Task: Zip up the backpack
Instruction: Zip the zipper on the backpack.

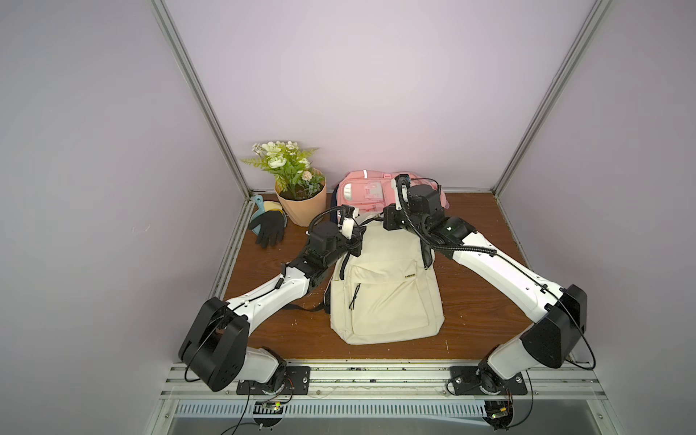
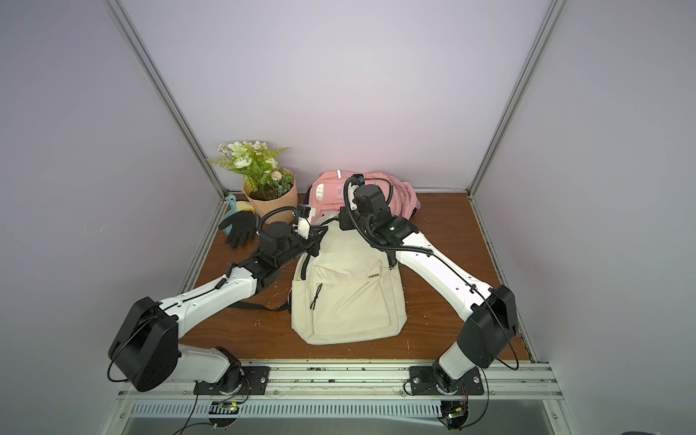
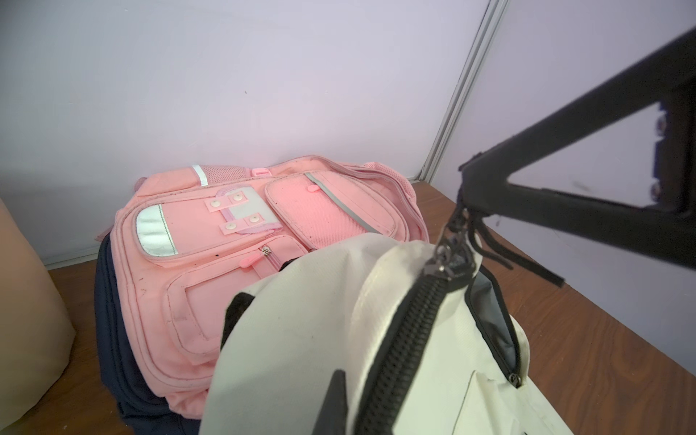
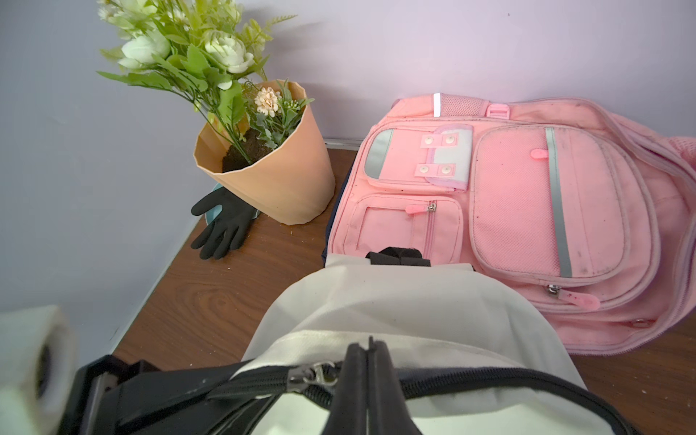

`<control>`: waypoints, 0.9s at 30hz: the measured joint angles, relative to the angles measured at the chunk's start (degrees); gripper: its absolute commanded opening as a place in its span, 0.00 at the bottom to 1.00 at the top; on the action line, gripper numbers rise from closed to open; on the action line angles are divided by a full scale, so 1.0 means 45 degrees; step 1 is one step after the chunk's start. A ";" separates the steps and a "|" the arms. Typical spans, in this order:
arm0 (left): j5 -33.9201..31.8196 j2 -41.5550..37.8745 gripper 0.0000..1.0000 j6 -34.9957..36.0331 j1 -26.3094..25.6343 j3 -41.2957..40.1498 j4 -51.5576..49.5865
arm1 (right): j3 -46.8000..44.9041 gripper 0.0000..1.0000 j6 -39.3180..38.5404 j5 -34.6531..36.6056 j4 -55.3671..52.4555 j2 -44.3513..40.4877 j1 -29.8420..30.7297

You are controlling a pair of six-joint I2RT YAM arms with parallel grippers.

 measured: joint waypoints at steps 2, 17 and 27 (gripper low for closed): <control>0.0005 -0.0024 0.12 -0.0015 0.0010 -0.0039 -0.0039 | -0.0058 0.00 -0.0112 -0.0296 0.0053 0.0000 -0.0005; 0.0529 -0.0019 0.00 -0.0661 0.0248 0.0034 -0.0384 | 0.0423 0.00 0.0170 -0.1472 0.1355 0.0869 0.1865; 0.0515 0.0024 0.00 -0.0874 0.0248 0.0029 -0.0389 | 0.0471 0.00 0.0495 -0.1506 0.1739 0.1258 0.2006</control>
